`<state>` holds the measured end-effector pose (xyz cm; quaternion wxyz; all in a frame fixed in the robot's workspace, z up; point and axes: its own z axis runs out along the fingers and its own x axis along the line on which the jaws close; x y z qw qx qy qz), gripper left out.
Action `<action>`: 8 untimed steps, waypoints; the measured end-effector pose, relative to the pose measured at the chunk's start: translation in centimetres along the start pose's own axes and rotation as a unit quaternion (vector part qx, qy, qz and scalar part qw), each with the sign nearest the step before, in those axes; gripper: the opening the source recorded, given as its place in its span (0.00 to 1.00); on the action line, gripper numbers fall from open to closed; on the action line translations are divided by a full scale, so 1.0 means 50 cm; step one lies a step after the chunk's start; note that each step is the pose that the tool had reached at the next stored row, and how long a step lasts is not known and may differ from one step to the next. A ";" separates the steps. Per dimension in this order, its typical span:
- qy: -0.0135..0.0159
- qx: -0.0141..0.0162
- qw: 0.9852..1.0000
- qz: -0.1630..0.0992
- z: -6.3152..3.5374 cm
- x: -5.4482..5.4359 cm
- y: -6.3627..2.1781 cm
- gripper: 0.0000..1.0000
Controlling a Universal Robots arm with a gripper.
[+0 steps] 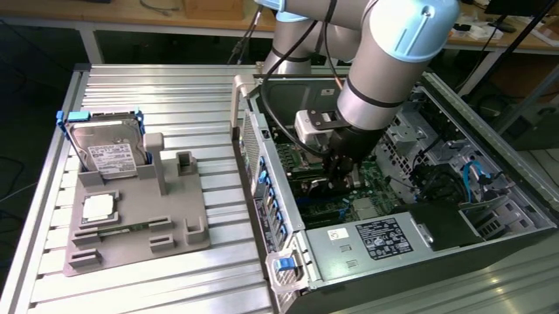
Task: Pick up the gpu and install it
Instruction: 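Insert the gpu into the slot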
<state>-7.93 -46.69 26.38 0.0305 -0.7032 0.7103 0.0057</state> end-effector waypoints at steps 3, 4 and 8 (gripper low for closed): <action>0.000 0.000 1.000 0.000 0.000 0.000 0.000 0.27; 0.000 0.000 1.000 0.000 0.000 0.000 0.000 0.27; 0.000 0.000 1.000 0.000 -0.006 0.000 0.000 0.27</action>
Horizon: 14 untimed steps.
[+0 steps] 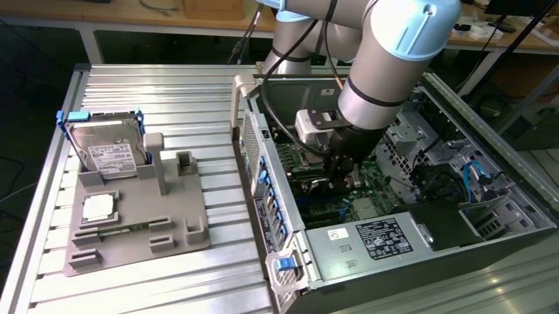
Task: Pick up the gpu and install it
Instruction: 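Insert the gpu into the slot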
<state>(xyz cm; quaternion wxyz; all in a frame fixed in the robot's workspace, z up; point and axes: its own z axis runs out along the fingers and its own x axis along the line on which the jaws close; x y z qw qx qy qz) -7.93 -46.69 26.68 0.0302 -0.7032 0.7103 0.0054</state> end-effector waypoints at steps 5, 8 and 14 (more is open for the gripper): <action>0.000 0.000 1.000 0.000 -0.003 0.000 0.000 0.27; 0.000 0.000 1.000 0.000 -0.004 0.000 0.000 0.27; 0.000 0.000 1.000 0.000 -0.003 0.002 0.000 0.27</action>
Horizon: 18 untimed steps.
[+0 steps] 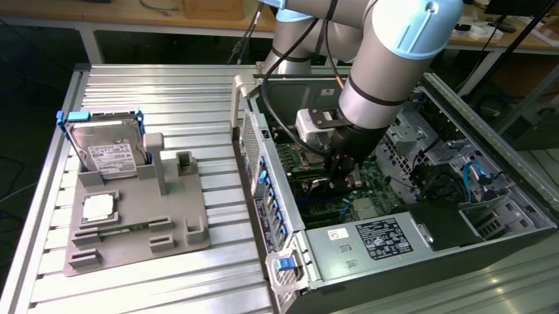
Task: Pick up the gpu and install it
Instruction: 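Insert the gpu into the slot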
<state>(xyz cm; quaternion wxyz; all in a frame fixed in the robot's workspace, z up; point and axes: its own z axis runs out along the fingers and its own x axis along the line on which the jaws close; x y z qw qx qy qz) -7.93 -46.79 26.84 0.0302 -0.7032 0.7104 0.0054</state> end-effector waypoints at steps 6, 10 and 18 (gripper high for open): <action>0.003 0.000 1.000 0.000 0.001 0.001 0.000 0.27; 0.003 0.000 1.000 0.000 0.005 0.000 0.000 0.27; 0.002 0.000 1.000 0.000 0.009 -0.002 0.001 0.27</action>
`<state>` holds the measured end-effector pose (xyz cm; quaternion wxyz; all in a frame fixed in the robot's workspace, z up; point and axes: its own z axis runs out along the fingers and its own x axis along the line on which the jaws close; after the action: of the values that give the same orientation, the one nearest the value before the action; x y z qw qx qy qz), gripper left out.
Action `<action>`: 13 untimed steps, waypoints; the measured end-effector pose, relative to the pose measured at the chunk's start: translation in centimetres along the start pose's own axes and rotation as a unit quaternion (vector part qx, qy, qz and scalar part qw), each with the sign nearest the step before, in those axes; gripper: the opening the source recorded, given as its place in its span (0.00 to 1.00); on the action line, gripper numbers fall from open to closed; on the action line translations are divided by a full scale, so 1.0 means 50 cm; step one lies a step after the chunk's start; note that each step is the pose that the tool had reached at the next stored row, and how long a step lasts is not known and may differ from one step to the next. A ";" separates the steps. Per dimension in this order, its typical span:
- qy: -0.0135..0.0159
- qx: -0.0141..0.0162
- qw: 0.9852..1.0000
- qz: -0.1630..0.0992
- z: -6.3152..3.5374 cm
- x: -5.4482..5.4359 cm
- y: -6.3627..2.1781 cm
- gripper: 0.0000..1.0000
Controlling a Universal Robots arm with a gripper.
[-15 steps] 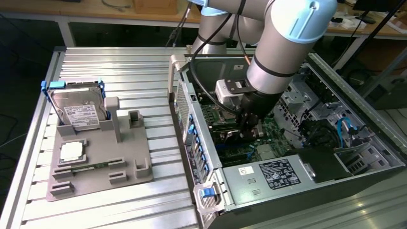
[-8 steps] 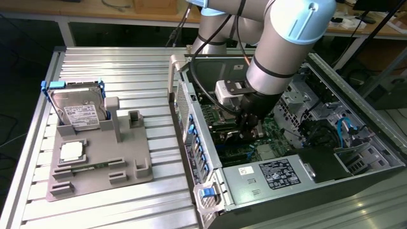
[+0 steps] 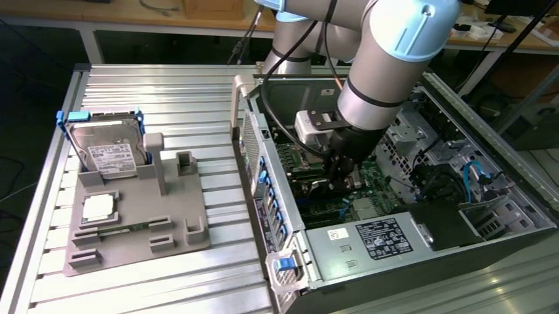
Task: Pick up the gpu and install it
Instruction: 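Insert the gpu into the slot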
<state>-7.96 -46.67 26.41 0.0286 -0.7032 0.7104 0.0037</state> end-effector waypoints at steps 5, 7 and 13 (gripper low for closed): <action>0.000 0.000 1.000 0.000 0.000 -0.001 0.002 0.27; 0.000 0.000 1.000 0.000 0.000 -0.001 0.003 0.27; 0.000 0.000 1.000 0.000 -0.004 -0.003 0.004 0.27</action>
<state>-8.18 -46.54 26.60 0.0287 -0.7033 0.7103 0.0038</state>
